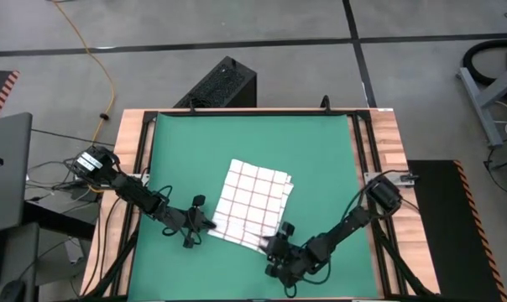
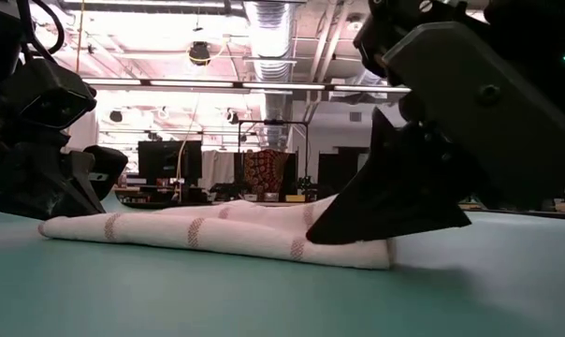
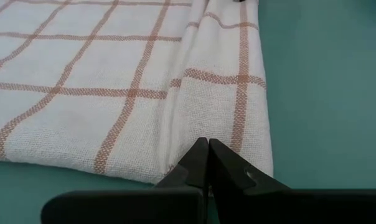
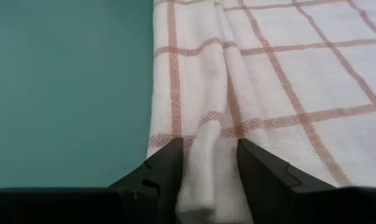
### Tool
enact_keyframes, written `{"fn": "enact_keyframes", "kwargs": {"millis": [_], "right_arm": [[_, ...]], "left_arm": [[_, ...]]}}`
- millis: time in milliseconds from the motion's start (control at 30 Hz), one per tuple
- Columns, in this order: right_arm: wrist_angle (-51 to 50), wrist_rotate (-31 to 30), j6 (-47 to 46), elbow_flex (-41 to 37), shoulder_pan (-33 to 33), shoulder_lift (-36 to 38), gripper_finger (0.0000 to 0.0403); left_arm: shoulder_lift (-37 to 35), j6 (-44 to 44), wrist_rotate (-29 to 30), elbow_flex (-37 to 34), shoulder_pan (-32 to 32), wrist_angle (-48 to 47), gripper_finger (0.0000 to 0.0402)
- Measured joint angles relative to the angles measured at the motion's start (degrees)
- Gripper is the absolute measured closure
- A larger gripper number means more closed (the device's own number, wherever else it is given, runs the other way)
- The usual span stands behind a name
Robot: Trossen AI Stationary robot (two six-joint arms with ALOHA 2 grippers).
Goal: Roll towel into tight, uniform cylinder
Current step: Roll the white towel
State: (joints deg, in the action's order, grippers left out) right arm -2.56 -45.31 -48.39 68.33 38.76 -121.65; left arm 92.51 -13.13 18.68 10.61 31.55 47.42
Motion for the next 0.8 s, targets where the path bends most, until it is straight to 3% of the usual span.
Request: {"fn": "enact_keyframes", "kwargs": {"millis": [133,400,600,800], "right_arm": [[-3.7,-1.1,-3.3,0.0,0.8,0.5,0.0230],[-10.2,-7.7,0.0,-0.4,2.3,7.8,0.0230],[-3.4,-10.9,7.6,-0.4,2.9,9.4,0.0236],[3.0,-10.2,13.3,-0.4,1.8,6.8,0.0279]], "left_arm": [[0.0,0.0,0.0,0.0,0.0,0.0,0.0401],[0.0,0.0,-0.2,0.1,0.0,0.2,0.0401],[0.0,0.0,0.0,0.1,0.0,0.2,0.0401],[0.0,0.0,0.0,0.0,0.0,0.2,0.0401]]}}
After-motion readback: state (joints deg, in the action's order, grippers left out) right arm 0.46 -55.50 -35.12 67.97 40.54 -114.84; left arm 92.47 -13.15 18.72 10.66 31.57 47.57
